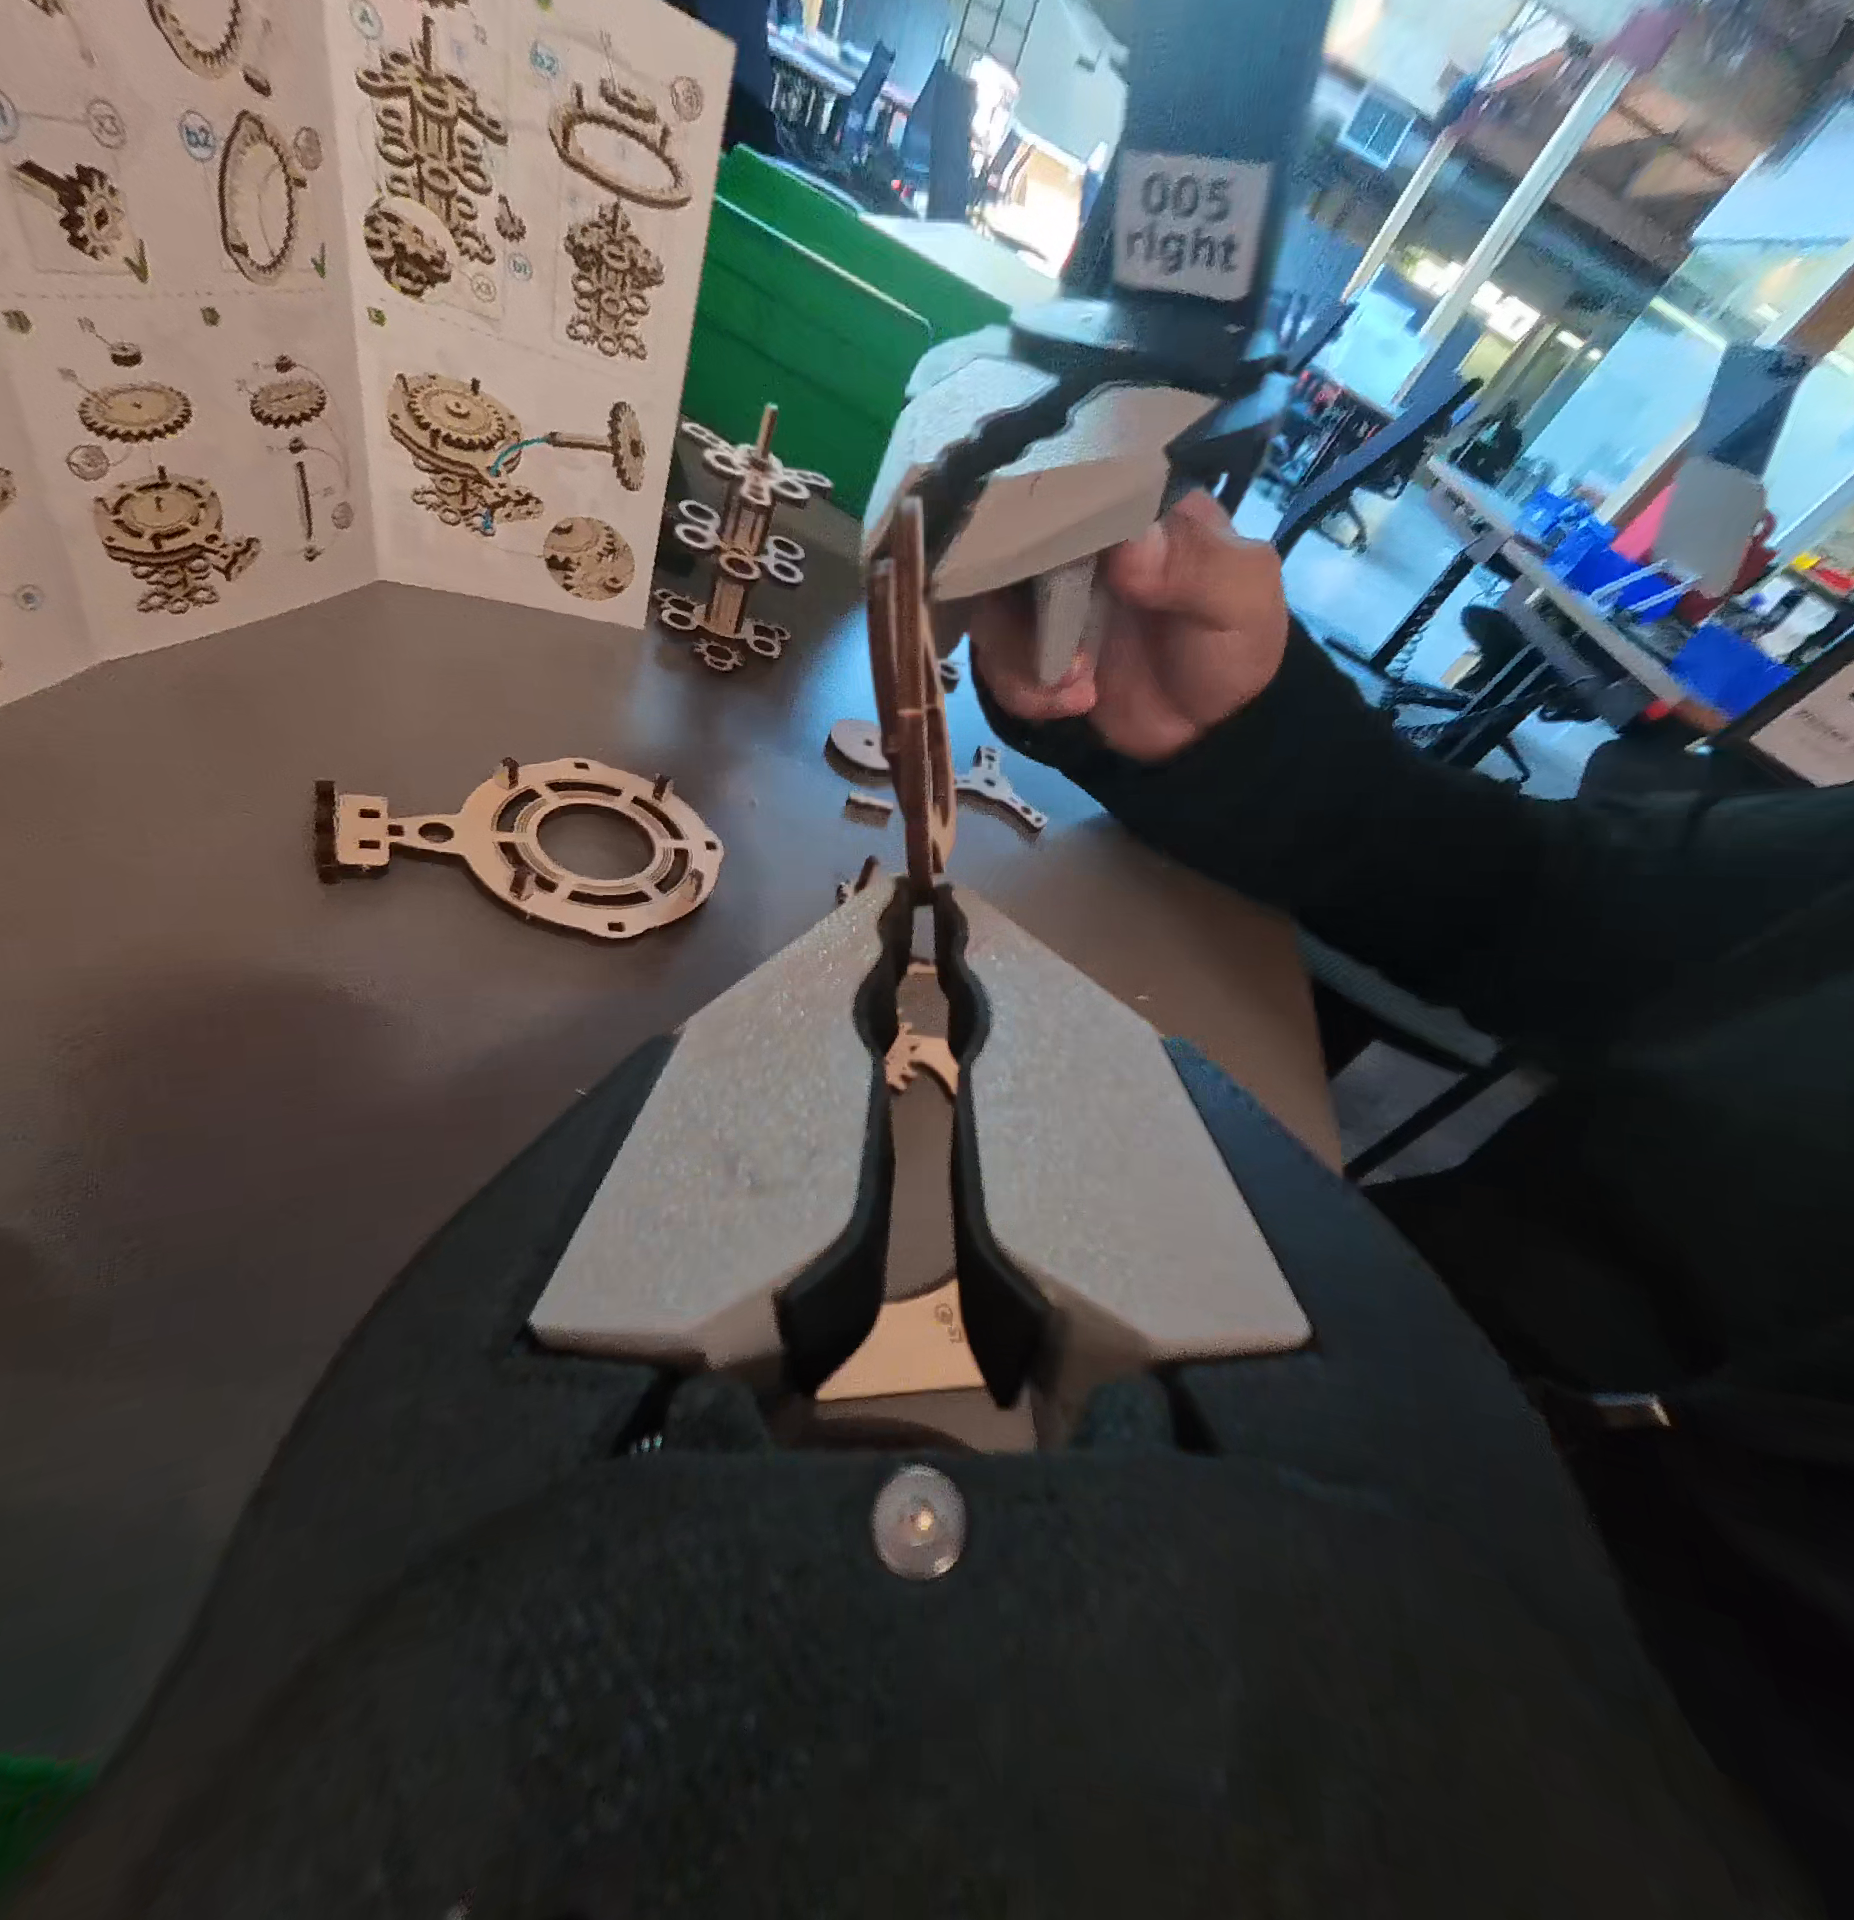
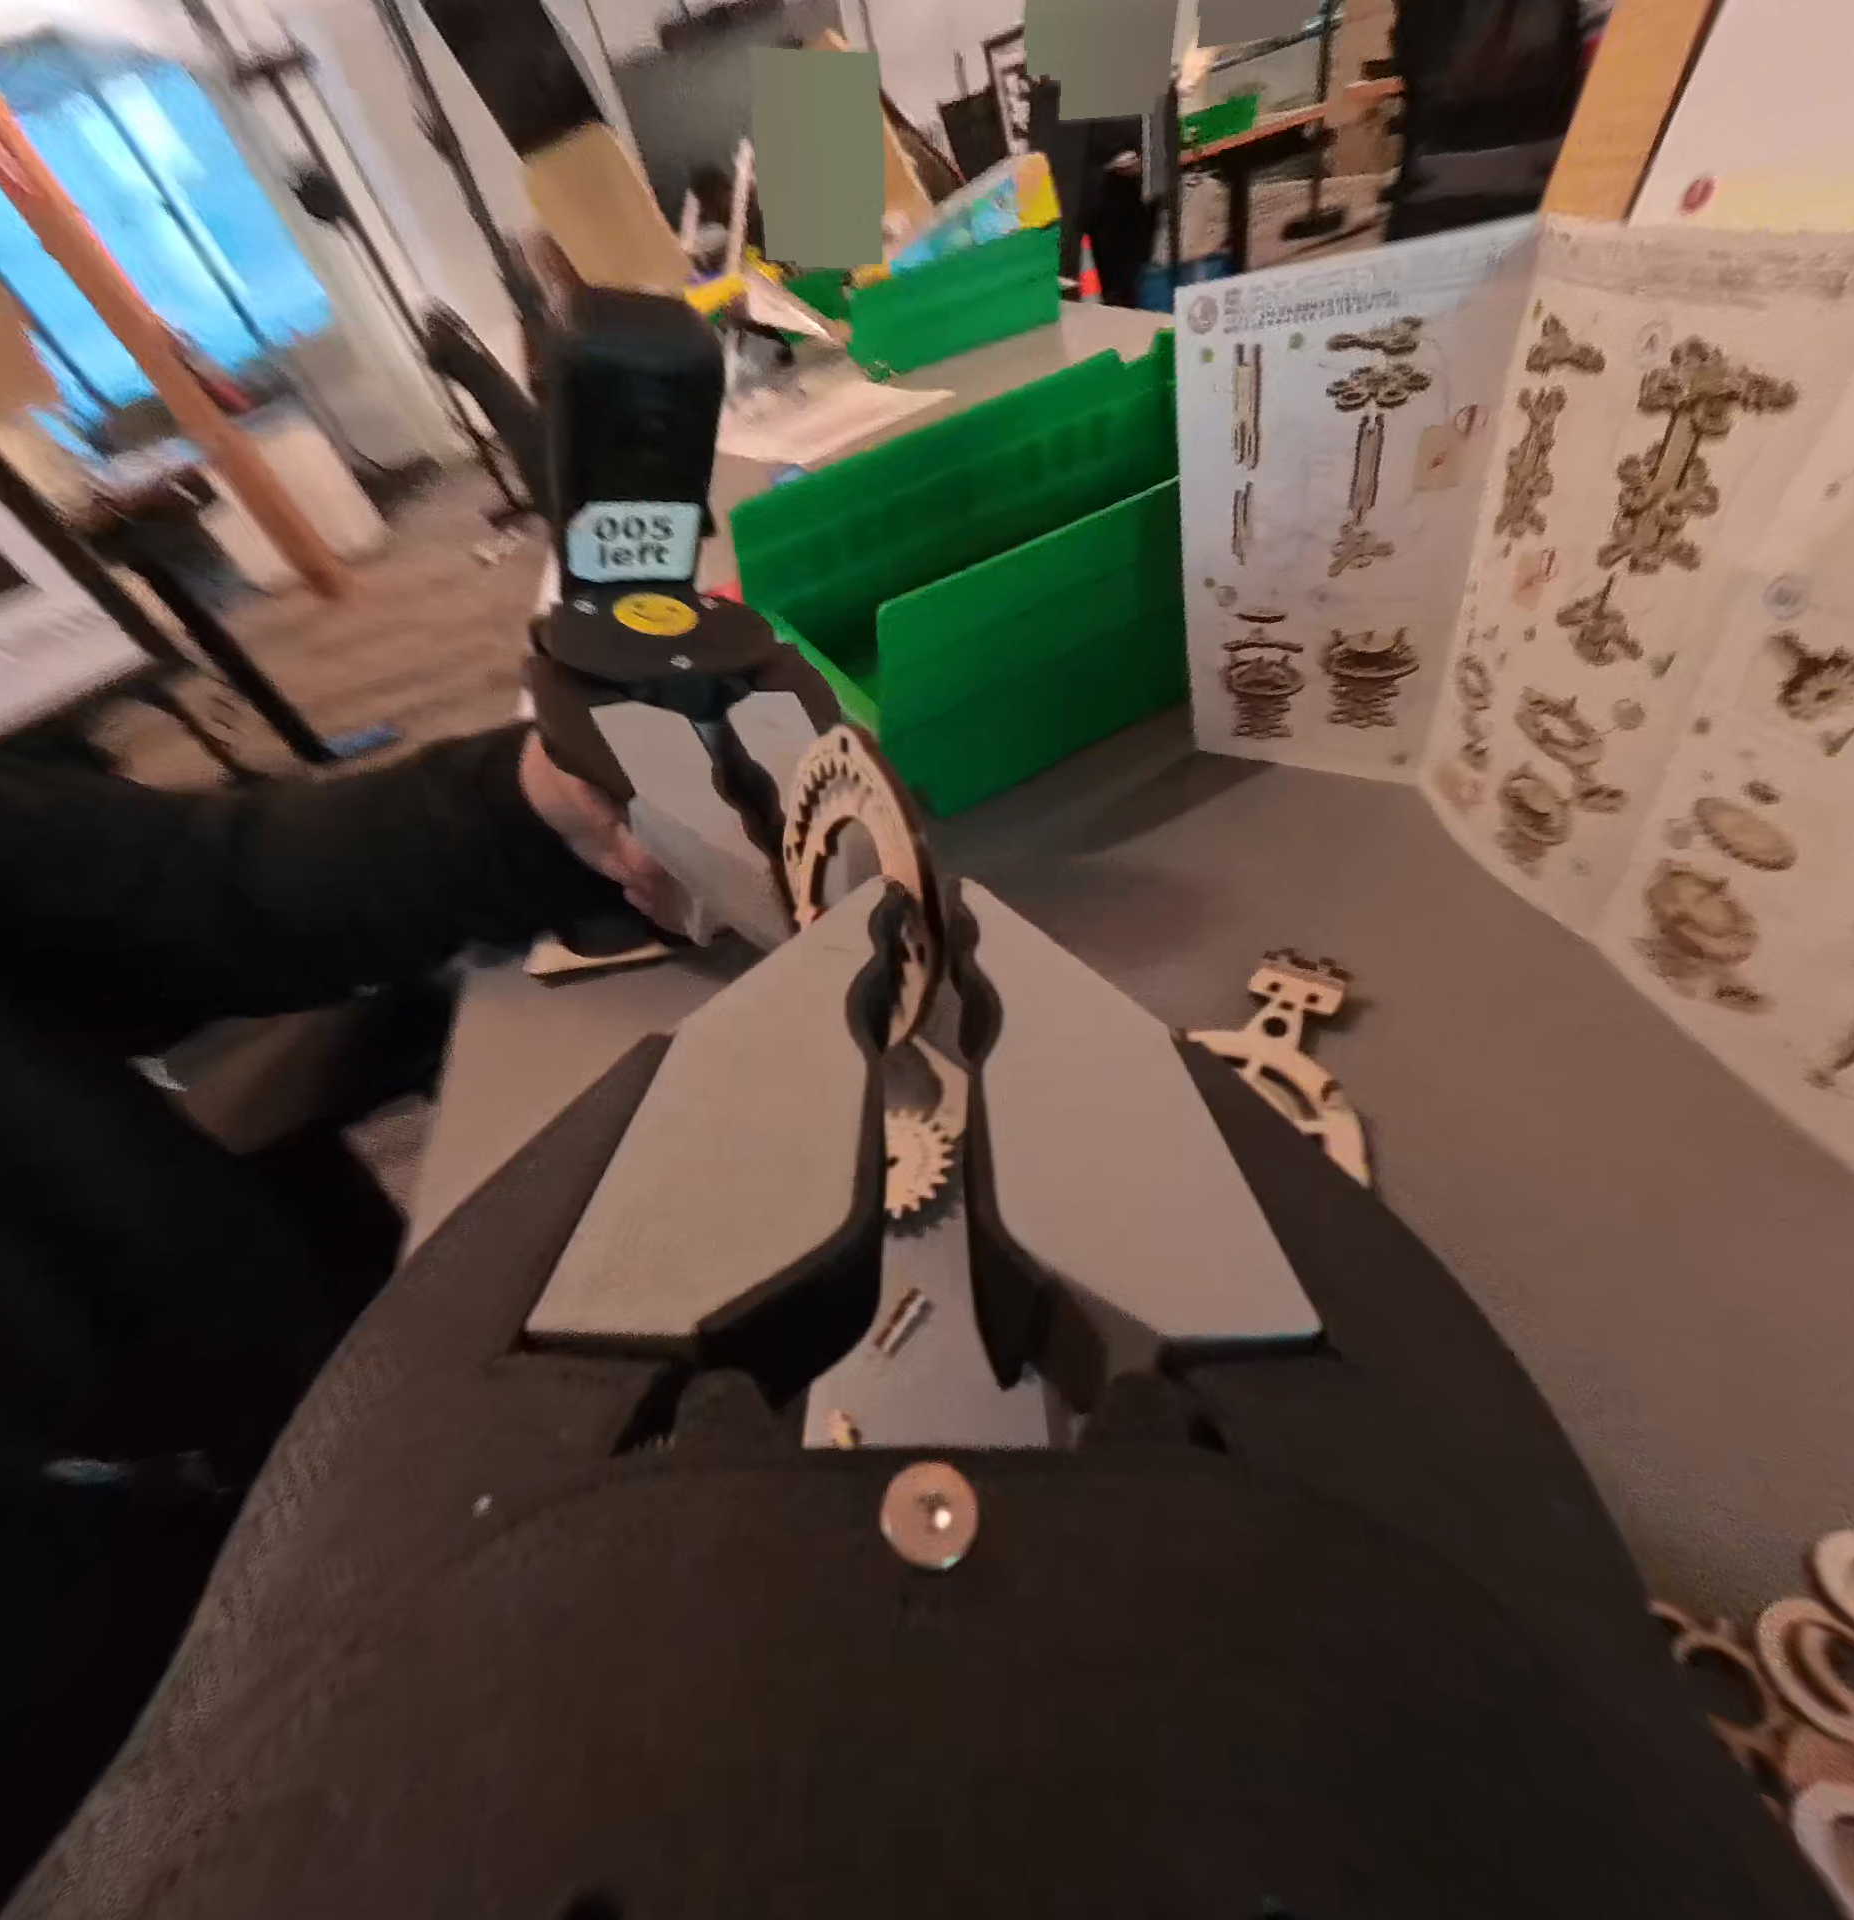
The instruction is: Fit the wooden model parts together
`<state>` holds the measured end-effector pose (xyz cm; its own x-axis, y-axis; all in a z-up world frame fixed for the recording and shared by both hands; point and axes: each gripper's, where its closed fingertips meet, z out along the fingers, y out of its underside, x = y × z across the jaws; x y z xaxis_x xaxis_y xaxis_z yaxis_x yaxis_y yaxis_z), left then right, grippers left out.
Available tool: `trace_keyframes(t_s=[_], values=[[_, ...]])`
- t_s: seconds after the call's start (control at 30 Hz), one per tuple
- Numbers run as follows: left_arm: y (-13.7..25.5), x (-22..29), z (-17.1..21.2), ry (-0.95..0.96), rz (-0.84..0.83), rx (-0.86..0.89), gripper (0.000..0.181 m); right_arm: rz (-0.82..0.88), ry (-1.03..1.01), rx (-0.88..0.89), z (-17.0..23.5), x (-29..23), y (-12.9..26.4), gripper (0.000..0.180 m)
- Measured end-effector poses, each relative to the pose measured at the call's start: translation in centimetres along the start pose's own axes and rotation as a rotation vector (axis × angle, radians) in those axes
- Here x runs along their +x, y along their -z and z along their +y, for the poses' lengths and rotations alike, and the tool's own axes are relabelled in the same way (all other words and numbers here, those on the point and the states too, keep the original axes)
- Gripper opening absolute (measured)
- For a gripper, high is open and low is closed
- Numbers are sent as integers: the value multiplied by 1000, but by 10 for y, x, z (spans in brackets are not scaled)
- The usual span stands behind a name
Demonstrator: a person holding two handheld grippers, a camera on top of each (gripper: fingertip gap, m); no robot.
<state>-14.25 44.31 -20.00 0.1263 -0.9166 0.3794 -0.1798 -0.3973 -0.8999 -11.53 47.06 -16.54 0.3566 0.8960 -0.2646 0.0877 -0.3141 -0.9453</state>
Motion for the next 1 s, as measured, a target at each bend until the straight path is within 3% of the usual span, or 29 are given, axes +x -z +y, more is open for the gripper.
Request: trace_keyframes(t_s=[0.1,0.2,0.5,0.67,0.9,1.0], values=[[1,-1,-1,5,-1,8,0,-46,-53,2,4,3,5,1],[0,0,0,-7,-7,0,0,-66,-69,-13,7,1,2,13],[-5,-1,7,-118,-66,-57,1,-53,-78,-50,15,3,-4,7],[1,2,-3,33,27,16,0,-118,-25,-13,3,-11,1,3],[1,5,-3,46,45,17,0,-141,-25,-26,4,-13,3,2],[0,5,-1,26,35,6,0,-56,11,-86,13,-2,2,4]])
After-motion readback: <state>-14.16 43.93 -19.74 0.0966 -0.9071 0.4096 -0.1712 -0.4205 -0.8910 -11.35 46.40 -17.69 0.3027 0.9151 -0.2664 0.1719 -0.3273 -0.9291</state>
